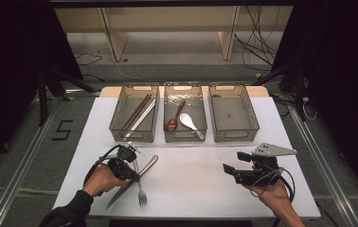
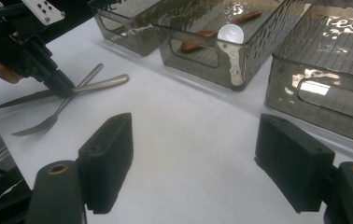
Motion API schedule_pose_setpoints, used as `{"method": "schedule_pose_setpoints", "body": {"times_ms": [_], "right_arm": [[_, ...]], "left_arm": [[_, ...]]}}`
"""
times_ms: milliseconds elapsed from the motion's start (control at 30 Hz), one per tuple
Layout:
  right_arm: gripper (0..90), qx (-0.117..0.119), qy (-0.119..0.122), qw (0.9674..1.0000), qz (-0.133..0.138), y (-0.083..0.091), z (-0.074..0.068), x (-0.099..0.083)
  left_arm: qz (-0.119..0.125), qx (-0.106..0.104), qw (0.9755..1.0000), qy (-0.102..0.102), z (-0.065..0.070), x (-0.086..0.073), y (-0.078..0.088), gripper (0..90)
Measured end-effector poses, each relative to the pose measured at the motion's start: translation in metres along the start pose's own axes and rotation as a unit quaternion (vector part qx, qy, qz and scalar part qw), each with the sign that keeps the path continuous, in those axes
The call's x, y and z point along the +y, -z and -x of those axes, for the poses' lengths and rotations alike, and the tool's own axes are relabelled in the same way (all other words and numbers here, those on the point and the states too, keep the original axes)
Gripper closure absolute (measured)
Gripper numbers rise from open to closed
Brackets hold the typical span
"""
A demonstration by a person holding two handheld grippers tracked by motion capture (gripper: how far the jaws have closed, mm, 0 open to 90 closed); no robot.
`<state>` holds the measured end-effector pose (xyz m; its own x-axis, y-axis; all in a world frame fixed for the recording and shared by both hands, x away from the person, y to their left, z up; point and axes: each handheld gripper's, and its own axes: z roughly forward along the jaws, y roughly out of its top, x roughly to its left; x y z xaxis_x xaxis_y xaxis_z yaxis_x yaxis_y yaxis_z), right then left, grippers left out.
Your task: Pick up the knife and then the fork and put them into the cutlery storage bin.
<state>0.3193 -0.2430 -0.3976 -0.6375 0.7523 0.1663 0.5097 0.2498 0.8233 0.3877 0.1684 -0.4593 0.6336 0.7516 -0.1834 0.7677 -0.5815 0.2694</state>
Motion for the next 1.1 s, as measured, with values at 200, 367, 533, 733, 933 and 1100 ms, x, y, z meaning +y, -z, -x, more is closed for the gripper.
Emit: {"method": "schedule_pose_setpoints", "body": {"times_ms": [200, 367, 533, 733, 933, 1100], "right_arm": [[28.9, -0.001, 0.0, 1.0, 0.002, 0.0, 0.001, 0.0], [29.1, -0.002, 0.001, 1.0, 0.003, 0.001, 0.001, 0.0], [29.2, -0.002, 0.001, 1.0, 0.003, 0.001, 0.001, 0.0], [29.2, -0.001, 0.001, 1.0, 0.005, 0.001, 0.001, 0.001], [29.2, -0.001, 0.001, 1.0, 0.005, 0.002, 0.001, 0.001], [29.2, 0.0, 0.001, 1.0, 0.005, 0.001, 0.0, 0.001]], "left_arm": [[0.0, 0.005, 0.9999, -0.015, 0.003, -0.001, 0.0, 79.2], [-0.001, 0.004, 0.9998, -0.022, 0.003, -0.001, 0.0, 79.4], [0.004, 0.003, 0.9997, -0.024, 0.003, -0.002, 0.0, 79.5], [0.008, -0.003, 0.9996, -0.029, 0.003, -0.002, 0.002, 79.5], [0.018, -0.007, 0.9994, -0.03, 0.003, -0.002, 0.007, 79.5], [0.021, -0.013, 0.9987, -0.044, 0.007, -0.001, 0.012, 79.4]]}}
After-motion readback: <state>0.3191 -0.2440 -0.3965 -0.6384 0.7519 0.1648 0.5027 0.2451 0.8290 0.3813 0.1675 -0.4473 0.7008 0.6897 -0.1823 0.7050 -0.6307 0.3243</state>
